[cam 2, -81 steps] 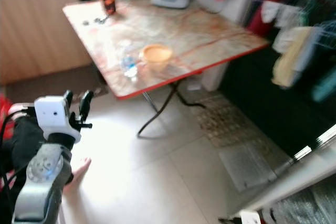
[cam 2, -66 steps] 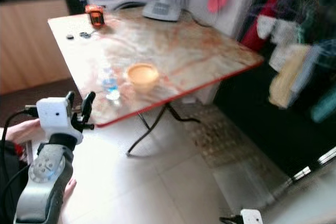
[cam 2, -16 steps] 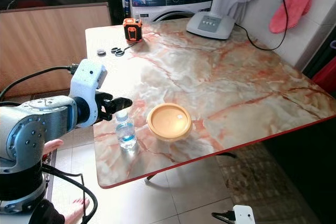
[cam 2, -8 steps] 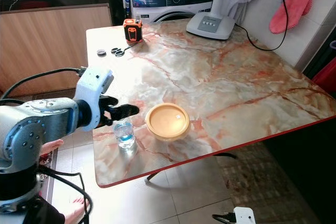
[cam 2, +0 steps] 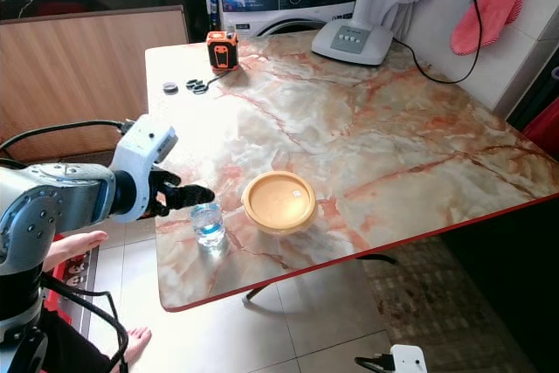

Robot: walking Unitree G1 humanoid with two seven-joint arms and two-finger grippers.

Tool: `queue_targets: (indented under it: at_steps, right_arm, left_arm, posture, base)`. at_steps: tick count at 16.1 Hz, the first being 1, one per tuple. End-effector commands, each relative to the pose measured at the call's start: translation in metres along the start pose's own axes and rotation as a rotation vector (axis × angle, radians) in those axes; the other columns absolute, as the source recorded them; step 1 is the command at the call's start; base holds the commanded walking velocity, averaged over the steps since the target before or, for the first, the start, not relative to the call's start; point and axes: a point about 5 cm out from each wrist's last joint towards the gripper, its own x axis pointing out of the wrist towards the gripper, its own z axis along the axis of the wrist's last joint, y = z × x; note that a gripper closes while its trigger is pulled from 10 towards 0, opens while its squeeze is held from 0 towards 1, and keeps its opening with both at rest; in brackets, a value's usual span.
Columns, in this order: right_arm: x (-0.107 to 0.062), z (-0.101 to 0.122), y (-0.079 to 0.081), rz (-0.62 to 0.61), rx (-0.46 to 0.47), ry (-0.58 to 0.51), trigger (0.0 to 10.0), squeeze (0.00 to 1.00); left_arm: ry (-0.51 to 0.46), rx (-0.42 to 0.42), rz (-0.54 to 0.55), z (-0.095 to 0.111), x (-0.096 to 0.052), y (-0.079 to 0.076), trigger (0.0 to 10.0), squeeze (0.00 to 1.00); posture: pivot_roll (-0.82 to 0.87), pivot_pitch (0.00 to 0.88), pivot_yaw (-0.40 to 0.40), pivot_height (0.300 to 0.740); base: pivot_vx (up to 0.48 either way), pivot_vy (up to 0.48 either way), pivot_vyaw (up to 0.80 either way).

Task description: Restocking fridge

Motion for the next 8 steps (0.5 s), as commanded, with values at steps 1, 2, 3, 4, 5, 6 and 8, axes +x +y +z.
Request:
queue_targets:
  at_steps: [1, 2, 3, 4, 5, 6, 8]
  right_arm:
    - [-0.0015, -0.001, -0.005, -0.015, 0.01, 0.004, 10.0, 0.0]
    - [-0.0015, -0.001, -0.0052, -0.015, 0.011, 0.003, 10.0, 0.0]
    - [-0.0015, -0.0008, -0.0053, -0.015, 0.009, 0.004, 10.0, 0.0]
    - [-0.0015, -0.0007, -0.0054, -0.015, 0.007, 0.004, 10.0, 0.0]
    - [-0.0015, -0.0005, -0.0053, -0.014, 0.005, 0.004, 10.0, 0.0]
    - [-0.0014, -0.0003, -0.0052, -0.014, 0.004, 0.004, 10.0, 0.0]
    - [-0.0013, -0.0002, -0.0051, -0.014, 0.003, 0.004, 10.0, 0.0]
  left_arm:
    - [0.018, 0.012, -0.017, 0.0019, 0.0013, -0.002, 10.0, 0.0]
    - [0.02, 0.012, -0.017, 0.002, 0.0018, -0.002, 10.0, 0.0]
    - [0.021, 0.005, -0.018, 0.0039, 0.0028, -0.0011, 10.0, 0.0]
    - [0.017, -0.003, -0.025, 0.0066, 0.0037, -0.0005, 10.0, 0.0]
    - [0.014, -0.006, -0.026, 0.0088, 0.006, 0.0014, 10.0, 0.0]
    - [0.017, -0.003, -0.017, 0.0085, 0.0076, 0.0026, 10.0, 0.0]
    - [0.022, 0.0, -0.013, 0.0085, 0.0094, 0.0035, 10.0, 0.0]
  posture:
    - [0.18, 0.035, -0.045, 0.74]
    - [0.18, 0.038, -0.047, 0.74]
    - [0.18, 0.039, -0.047, 0.74]
    - [0.18, 0.042, -0.048, 0.74]
    - [0.18, 0.044, -0.049, 0.74]
    - [0.18, 0.044, -0.049, 0.74]
    - [0.17, 0.047, -0.047, 0.74]
  base:
    - [0.0, 0.0, 0.0]
    - [0.0, 0.0, 0.0]
    - [0.0, 0.0, 0.0]
    - [0.0, 0.0, 0.0]
    - [0.0, 0.0, 0.0]
    - [0.0, 0.0, 0.0]
    - [0.0, 0.0, 0.0]
